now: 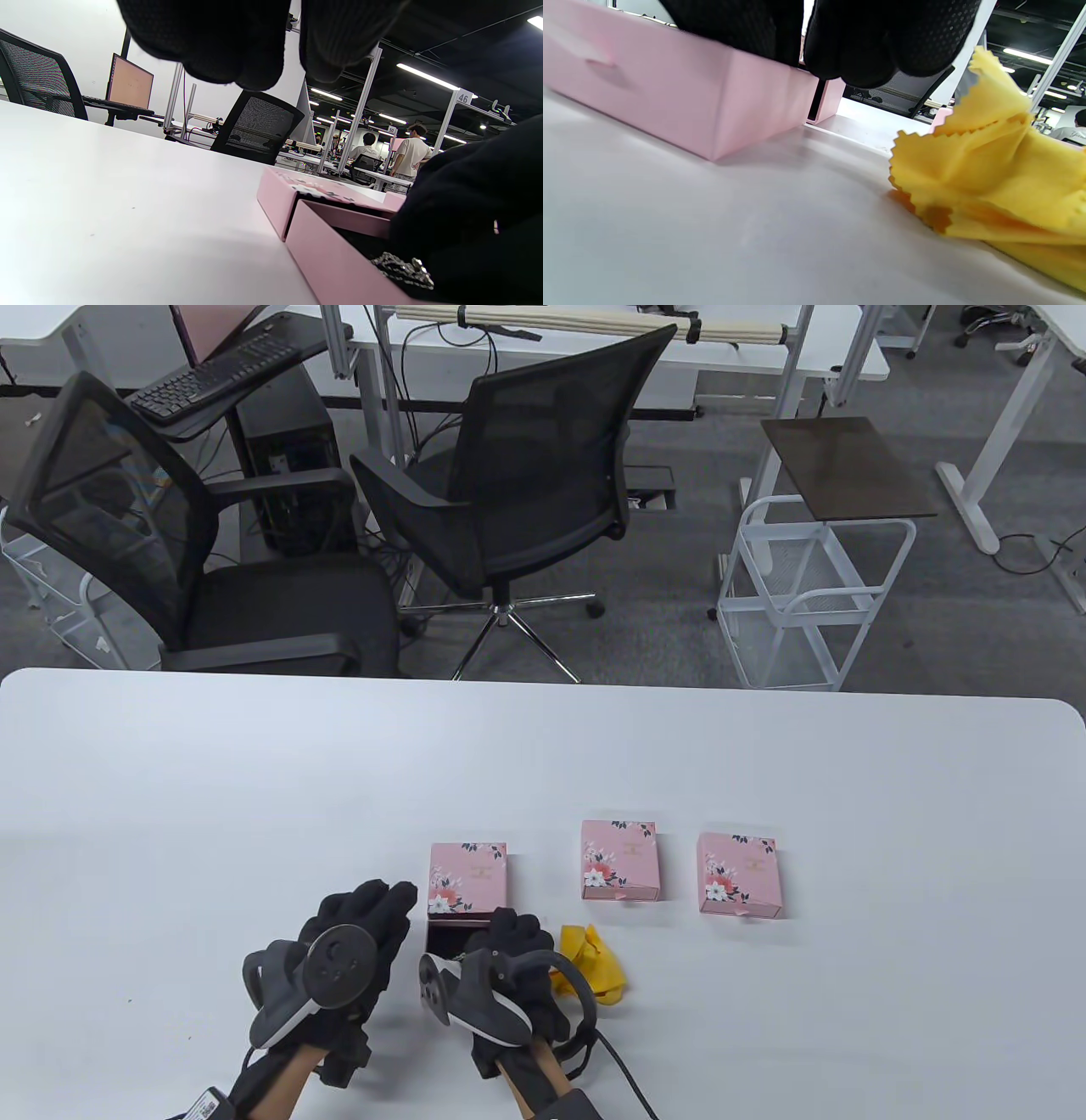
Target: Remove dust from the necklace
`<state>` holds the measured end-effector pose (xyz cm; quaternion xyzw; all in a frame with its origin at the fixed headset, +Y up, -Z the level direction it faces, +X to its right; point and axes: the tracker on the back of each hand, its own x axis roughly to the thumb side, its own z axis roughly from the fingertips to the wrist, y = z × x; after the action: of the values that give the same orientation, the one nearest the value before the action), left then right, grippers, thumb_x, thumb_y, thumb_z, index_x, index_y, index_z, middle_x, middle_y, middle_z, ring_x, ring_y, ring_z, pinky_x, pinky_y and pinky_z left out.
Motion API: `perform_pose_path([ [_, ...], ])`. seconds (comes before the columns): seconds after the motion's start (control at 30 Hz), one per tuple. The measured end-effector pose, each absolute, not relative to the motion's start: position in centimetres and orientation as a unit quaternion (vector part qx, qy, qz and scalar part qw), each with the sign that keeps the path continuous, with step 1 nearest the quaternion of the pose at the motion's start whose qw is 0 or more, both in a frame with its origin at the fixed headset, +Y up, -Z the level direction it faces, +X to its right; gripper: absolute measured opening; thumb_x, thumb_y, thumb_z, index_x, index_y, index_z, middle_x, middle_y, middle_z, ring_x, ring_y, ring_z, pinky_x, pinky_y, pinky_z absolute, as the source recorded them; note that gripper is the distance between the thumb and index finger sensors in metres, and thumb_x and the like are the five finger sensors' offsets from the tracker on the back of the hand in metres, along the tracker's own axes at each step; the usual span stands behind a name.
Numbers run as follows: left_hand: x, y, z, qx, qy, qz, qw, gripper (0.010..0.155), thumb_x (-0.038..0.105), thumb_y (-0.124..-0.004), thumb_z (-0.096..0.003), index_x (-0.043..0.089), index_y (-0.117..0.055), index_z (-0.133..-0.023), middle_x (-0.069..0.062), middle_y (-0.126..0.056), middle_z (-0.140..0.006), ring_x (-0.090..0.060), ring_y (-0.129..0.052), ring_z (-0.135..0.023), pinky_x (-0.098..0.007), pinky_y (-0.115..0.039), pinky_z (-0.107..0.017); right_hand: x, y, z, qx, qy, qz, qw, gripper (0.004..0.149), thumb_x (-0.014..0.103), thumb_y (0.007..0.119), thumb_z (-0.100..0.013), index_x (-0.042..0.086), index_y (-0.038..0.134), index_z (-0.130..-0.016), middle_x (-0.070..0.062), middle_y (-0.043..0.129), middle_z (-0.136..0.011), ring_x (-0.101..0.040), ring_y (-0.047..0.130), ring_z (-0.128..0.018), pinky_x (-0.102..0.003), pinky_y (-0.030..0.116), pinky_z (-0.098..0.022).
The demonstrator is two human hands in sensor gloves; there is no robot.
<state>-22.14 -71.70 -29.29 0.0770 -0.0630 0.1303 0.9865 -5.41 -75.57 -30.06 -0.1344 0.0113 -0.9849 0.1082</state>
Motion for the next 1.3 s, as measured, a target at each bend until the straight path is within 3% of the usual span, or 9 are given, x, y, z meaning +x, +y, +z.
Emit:
perform_pose_path([
  [0.57, -22.3, -71.6, -29.2, 0.081, -0.064, 0.135, 0.985, 0.045, 0.040, -0.072, -0.0615, 0.035, -0.072, -0.106, -0.009, -0.076, -0.111, -0.034, -0.074, -0.093, -0.051, -0.069, -0.066, -4.4, -74.0, -29.9, -0.133, 0.029, -0.989, 0.054, 0.040, 0.027, 0.078, -0.063, 0.013, 0.076, -0.101, -0.028, 0.058, -0.107, -0.051, 0.069, -0.085, -0.058, 0.066, -0.064],
  [0.83, -22.2, -71.6, -29.2, 0.084, -0.067, 0.135, 0.985, 0.045, 0.040, -0.072, -0.0614, 0.035, -0.071, -0.106, -0.009, -0.075, -0.111, -0.034, -0.074, -0.093, -0.051, -0.069, -0.067, -3.4, -71.5, -29.8, -0.120, 0.053, -0.990, -0.044, 0.041, 0.025, 0.077, -0.064, 0.010, 0.075, -0.101, -0.028, 0.060, -0.106, -0.051, 0.070, -0.085, -0.058, 0.066, -0.064],
  [1.07, -22.3, -71.7, -29.3, 0.075, -0.073, 0.153, 0.983, 0.046, 0.041, -0.072, -0.0614, 0.034, -0.070, -0.107, -0.009, -0.075, -0.111, -0.033, -0.075, -0.093, -0.051, -0.070, -0.067, -3.2, -67.6, -30.2, -0.121, 0.062, -0.981, -0.141, 0.041, 0.025, 0.077, -0.064, 0.009, 0.075, -0.102, -0.027, 0.061, -0.106, -0.051, 0.070, -0.085, -0.058, 0.067, -0.064],
  [1.3, -22.3, -72.0, -29.5, 0.028, -0.096, 0.250, 0.963, 0.050, 0.047, -0.071, -0.0611, 0.031, -0.069, -0.109, -0.011, -0.074, -0.113, -0.038, -0.072, -0.097, -0.055, -0.067, -0.070, -2.8, -65.8, -30.9, -0.134, 0.061, -0.963, -0.227, 0.041, 0.025, 0.077, -0.064, 0.008, 0.075, -0.102, -0.028, 0.062, -0.106, -0.051, 0.071, -0.085, -0.058, 0.067, -0.064],
])
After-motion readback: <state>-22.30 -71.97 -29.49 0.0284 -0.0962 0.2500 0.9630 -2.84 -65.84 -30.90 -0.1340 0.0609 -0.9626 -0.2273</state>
